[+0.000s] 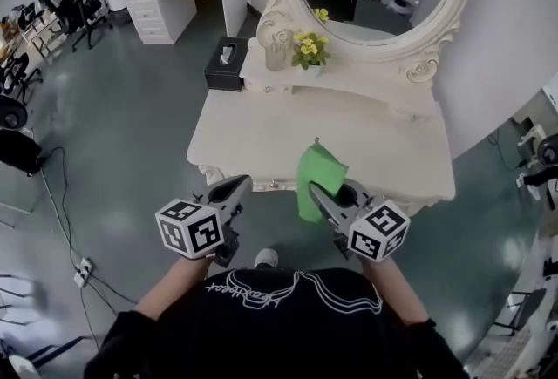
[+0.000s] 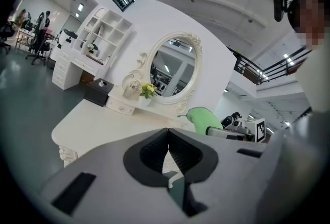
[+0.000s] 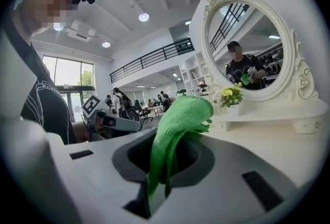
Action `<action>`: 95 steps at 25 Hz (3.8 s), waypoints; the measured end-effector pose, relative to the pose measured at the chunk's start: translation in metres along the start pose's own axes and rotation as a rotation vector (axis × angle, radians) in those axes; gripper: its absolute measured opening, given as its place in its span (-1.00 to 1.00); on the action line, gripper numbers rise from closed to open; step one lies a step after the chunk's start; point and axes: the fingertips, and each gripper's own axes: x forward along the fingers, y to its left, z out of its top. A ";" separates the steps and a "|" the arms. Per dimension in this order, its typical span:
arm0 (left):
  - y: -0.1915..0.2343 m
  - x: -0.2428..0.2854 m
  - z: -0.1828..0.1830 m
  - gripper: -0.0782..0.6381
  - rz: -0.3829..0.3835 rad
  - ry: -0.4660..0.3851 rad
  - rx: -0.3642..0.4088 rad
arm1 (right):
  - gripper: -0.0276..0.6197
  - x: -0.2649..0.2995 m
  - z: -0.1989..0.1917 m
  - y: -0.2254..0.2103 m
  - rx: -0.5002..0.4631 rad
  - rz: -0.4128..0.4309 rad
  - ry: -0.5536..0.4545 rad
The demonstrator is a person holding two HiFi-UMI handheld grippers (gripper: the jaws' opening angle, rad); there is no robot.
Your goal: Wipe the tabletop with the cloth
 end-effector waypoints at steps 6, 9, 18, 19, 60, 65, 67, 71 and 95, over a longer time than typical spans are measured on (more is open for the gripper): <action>0.060 0.003 0.022 -0.77 0.019 -0.005 -0.026 | -0.74 0.063 0.006 -0.012 -0.012 0.015 0.015; 0.074 0.000 0.029 -0.77 0.025 -0.016 -0.054 | -0.74 0.082 0.011 -0.012 -0.029 0.035 0.022; 0.115 0.010 0.040 -0.77 0.104 -0.037 -0.071 | -0.74 0.141 0.003 -0.041 -0.029 0.074 0.105; 0.119 0.011 0.041 -0.77 0.117 -0.036 -0.066 | -0.74 0.149 0.001 -0.044 -0.024 0.082 0.118; 0.256 -0.014 0.038 -0.77 0.421 -0.104 -0.216 | -0.74 0.461 -0.104 -0.109 -0.130 0.216 0.578; 0.260 -0.026 0.030 -0.77 0.457 -0.093 -0.225 | -0.74 0.471 -0.110 -0.110 -0.165 0.202 0.605; 0.261 -0.029 0.029 -0.77 0.465 -0.095 -0.227 | -0.74 0.473 -0.115 -0.111 -0.178 0.195 0.619; 0.264 -0.035 0.027 -0.77 0.479 -0.102 -0.226 | -0.73 0.475 -0.117 -0.115 -0.182 0.183 0.629; 0.275 -0.034 0.028 -0.77 0.480 -0.115 -0.263 | -0.73 0.462 -0.119 -0.126 -0.191 0.157 0.659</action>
